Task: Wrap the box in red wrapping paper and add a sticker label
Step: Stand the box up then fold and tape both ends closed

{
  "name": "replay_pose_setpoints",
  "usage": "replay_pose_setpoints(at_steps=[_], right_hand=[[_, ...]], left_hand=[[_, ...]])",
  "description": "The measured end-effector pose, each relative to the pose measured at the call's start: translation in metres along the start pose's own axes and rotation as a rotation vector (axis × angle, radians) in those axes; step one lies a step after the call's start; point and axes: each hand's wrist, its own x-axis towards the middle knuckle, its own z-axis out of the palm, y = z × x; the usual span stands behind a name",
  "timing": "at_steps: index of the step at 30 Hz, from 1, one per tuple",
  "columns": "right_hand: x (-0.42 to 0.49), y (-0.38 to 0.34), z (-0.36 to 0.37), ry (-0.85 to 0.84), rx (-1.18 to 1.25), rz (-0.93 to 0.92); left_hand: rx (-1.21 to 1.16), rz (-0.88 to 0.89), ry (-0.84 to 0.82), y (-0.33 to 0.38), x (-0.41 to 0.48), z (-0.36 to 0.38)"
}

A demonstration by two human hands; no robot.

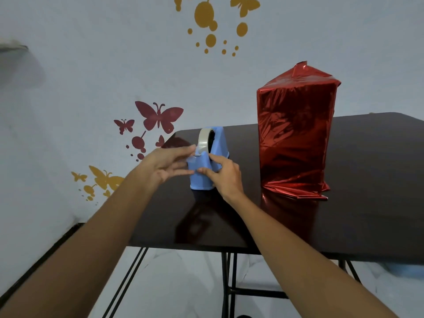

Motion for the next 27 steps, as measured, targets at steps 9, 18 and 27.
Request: replay_pose_setpoints(at_steps=[9, 18, 27], right_hand=[[0.005, 0.007, -0.008, -0.145, 0.11, 0.038], [-0.016, -0.025, -0.024, -0.209, -0.127, 0.015], [-0.032, -0.145, -0.177, 0.746, -0.078, -0.605]], left_hand=[[-0.235, 0.25, 0.321, -0.055, 0.001, 0.028], [-0.377, 0.237, 0.38, -0.079, -0.025, 0.025], [-0.259, 0.575, -0.137, 0.045, -0.061, 0.071]])
